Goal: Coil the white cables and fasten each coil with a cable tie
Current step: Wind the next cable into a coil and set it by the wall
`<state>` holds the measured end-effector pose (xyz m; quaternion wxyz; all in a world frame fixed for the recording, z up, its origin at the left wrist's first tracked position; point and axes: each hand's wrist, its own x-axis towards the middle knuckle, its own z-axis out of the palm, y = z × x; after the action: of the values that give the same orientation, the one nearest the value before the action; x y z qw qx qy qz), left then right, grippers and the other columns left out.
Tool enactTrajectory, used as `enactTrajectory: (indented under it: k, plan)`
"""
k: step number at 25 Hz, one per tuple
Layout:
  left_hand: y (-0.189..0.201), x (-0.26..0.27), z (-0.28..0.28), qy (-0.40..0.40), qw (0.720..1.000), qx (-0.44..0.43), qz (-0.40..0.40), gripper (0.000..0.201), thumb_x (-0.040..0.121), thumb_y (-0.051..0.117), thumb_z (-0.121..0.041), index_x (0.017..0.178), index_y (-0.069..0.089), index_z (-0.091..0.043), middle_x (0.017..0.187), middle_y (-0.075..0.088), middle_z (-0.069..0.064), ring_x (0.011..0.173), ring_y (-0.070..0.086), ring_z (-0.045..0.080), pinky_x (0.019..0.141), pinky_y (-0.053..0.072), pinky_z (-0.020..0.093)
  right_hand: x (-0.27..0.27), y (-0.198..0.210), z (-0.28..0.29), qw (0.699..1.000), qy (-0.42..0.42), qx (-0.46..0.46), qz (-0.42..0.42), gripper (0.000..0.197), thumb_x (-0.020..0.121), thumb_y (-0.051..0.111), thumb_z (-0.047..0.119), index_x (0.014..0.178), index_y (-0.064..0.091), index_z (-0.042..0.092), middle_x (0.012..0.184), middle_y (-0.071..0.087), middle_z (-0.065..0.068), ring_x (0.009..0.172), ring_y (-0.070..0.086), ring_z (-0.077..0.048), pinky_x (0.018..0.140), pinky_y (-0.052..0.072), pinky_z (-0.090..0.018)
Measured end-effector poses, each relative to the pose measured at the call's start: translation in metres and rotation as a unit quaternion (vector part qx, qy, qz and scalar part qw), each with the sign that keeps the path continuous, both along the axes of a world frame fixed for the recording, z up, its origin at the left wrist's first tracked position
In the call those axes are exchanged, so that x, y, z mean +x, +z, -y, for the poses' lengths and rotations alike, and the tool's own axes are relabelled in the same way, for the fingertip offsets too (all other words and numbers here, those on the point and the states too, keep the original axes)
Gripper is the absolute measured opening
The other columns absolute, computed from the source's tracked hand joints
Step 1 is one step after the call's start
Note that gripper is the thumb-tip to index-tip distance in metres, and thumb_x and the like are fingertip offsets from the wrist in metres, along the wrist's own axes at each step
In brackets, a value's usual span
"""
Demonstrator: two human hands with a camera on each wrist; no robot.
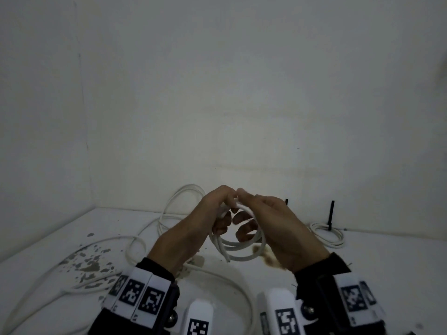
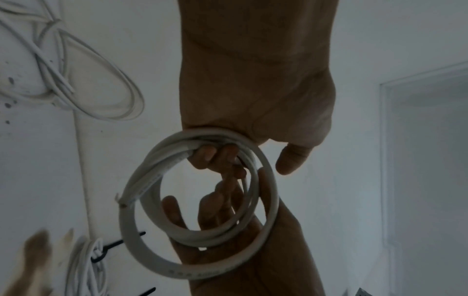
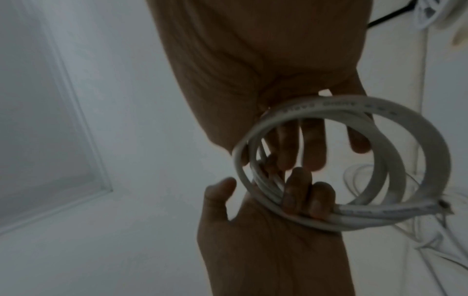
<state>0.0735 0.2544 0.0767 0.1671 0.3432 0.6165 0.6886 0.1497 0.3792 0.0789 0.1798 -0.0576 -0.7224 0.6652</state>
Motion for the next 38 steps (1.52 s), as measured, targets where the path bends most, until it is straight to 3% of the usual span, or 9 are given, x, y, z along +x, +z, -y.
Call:
enactTrajectory:
  k: [3,8,11,18,22,25,31,34,38]
  plan:
    - [-0.001,-0.003,-0.001,-0.013,1.0,0.013,0.025,0.024,0.079,0.048,-0.018,0.057,0.056,-0.022,0.058,0.047,-0.003,0.049,0.034,0.011,0.05,0.031,0.026,-0.006,-0.011,0.008,0.994,-0.062,-0.026,-0.087,0.024,0.096,0.063,0.027,0.086,0.076,0.01,0.077,0.073,-0.008,0.064,0.065,-0.019,0.067,0.052,-0.037]
    - [0.001,-0.006,0.004,-0.02,0.999,0.027,0.024,0.002,0.099,0.052,-0.012,0.098,0.051,-0.01,0.079,0.067,0.001,0.052,0.045,0.011,0.051,0.04,0.026,-0.007,-0.008,0.008,0.984,-0.087,-0.021,-0.157,0.028,0.101,0.056,0.028,0.092,0.071,0.007,0.074,0.068,-0.009,0.055,0.058,-0.023,0.056,0.053,-0.034]
    - [-0.003,-0.006,0.003,0.005,1.0,0.028,0.0,0.019,0.097,0.056,-0.024,0.109,0.056,-0.009,0.084,0.067,0.002,0.049,0.043,0.008,0.045,0.04,0.022,-0.002,-0.006,0.011,0.981,-0.088,0.011,-0.17,0.037,0.102,0.051,0.036,0.091,0.067,0.004,0.062,0.053,-0.011,0.036,0.048,-0.024,0.039,0.043,-0.029]
    - [-0.002,-0.003,0.0,0.018,0.999,0.03,0.035,0.029,0.089,0.064,-0.04,0.093,0.072,-0.013,0.069,0.053,-0.003,0.048,0.032,0.007,0.042,0.033,0.018,-0.01,-0.013,0.016,0.968,-0.129,0.012,-0.213,0.04,0.103,0.049,0.033,0.081,0.06,0.001,0.05,0.05,-0.008,0.033,0.049,-0.027,0.043,0.046,-0.041]
    - [0.0,-0.001,0.0,0.008,0.998,0.025,0.055,0.034,0.09,0.061,-0.046,0.073,0.073,-0.019,0.063,0.054,-0.004,0.046,0.037,0.008,0.045,0.038,0.022,-0.008,-0.01,0.015,0.968,-0.12,-0.026,-0.219,0.035,0.103,0.052,0.026,0.087,0.061,-0.004,0.057,0.059,-0.007,0.037,0.051,-0.022,0.042,0.049,-0.033]
    - [0.001,0.002,0.002,-0.008,0.995,0.001,0.096,0.045,0.09,0.055,-0.057,0.065,0.076,-0.025,0.053,0.037,-0.004,0.046,0.03,0.009,0.049,0.037,0.024,-0.008,-0.009,0.015,0.968,-0.116,-0.053,-0.217,0.032,0.102,0.054,0.023,0.09,0.062,-0.006,0.059,0.06,-0.009,0.04,0.054,-0.021,0.045,0.054,-0.034]
    - [0.003,0.004,-0.005,0.024,0.996,0.029,0.079,0.051,0.092,0.053,-0.055,0.051,0.069,-0.028,0.053,0.025,-0.006,0.046,0.02,0.008,0.042,0.026,0.021,-0.003,-0.004,0.003,0.975,-0.1,-0.034,-0.194,0.031,0.103,0.051,0.023,0.097,0.067,-0.003,0.077,0.072,-0.02,0.071,0.073,-0.026,0.052,0.06,-0.037]
    - [0.002,0.001,-0.003,0.031,0.998,0.009,0.049,0.046,0.092,0.054,-0.054,0.06,0.072,-0.025,0.052,0.03,-0.006,0.045,0.023,0.009,0.042,0.029,0.021,0.0,-0.001,-0.005,0.978,-0.097,0.01,-0.186,0.032,0.103,0.051,0.025,0.095,0.067,-0.001,0.079,0.074,-0.017,0.08,0.074,-0.029,0.053,0.059,-0.037]
    - [0.0,-0.001,0.0,0.037,0.999,-0.018,0.022,0.046,0.089,0.056,-0.056,0.083,0.071,-0.013,0.052,0.034,-0.006,0.046,0.027,0.009,0.043,0.031,0.022,0.001,0.0,-0.009,0.97,-0.128,0.052,-0.198,0.032,0.102,0.053,0.026,0.088,0.067,0.001,0.074,0.07,-0.02,0.063,0.065,-0.029,0.052,0.057,-0.036]
